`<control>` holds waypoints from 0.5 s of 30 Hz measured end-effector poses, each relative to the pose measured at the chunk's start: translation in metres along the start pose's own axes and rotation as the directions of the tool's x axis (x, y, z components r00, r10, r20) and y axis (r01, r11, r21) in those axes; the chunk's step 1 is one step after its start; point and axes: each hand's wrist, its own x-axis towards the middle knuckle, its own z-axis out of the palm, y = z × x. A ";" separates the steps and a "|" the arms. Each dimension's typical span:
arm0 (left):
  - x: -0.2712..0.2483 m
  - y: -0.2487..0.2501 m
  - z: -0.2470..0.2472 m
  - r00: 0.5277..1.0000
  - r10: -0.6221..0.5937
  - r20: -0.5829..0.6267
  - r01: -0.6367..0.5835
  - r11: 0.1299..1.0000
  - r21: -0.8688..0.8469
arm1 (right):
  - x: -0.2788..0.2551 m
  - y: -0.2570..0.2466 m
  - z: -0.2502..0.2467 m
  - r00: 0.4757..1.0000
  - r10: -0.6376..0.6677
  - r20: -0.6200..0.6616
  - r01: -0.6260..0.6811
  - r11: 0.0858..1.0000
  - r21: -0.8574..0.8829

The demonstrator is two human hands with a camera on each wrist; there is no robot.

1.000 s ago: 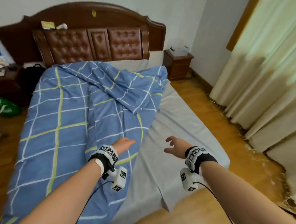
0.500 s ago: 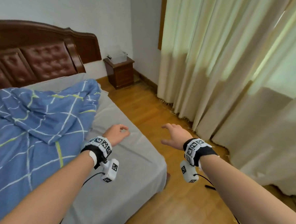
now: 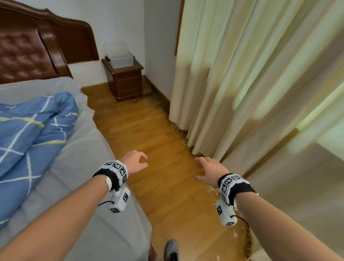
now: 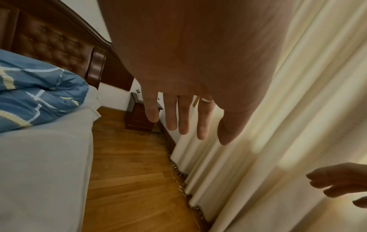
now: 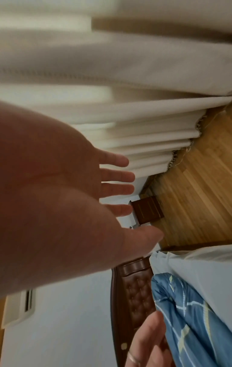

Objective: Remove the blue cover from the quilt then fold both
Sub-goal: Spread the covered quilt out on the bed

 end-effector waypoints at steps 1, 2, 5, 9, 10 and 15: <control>0.018 0.003 -0.011 1.000 -0.026 0.000 0.026 1.000 0.001 | 0.026 0.006 -0.014 1.000 -0.019 0.002 0.019 1.000 -0.008; 0.034 0.005 -0.023 0.999 -0.049 -0.002 0.049 0.999 -0.001 | 0.052 0.009 -0.027 0.999 -0.041 0.005 0.041 0.999 -0.011; 0.073 0.006 -0.067 0.992 -0.128 0.001 0.128 0.991 -0.027 | 0.128 0.004 -0.064 0.990 -0.134 0.029 0.135 0.991 -0.005; 0.132 -0.020 -0.114 0.954 -0.292 -0.067 0.277 0.946 -0.171 | 0.244 -0.018 -0.111 0.953 -0.300 0.052 0.302 0.953 -0.038; 0.145 -0.030 -0.123 0.937 -0.340 -0.084 0.318 0.926 -0.203 | 0.275 -0.026 -0.120 0.937 -0.344 0.057 0.347 0.937 -0.046; 0.202 -0.084 -0.165 0.768 -0.611 -0.190 0.484 0.749 -0.453 | 0.434 -0.081 -0.170 0.824 -0.554 0.118 0.565 0.818 -0.107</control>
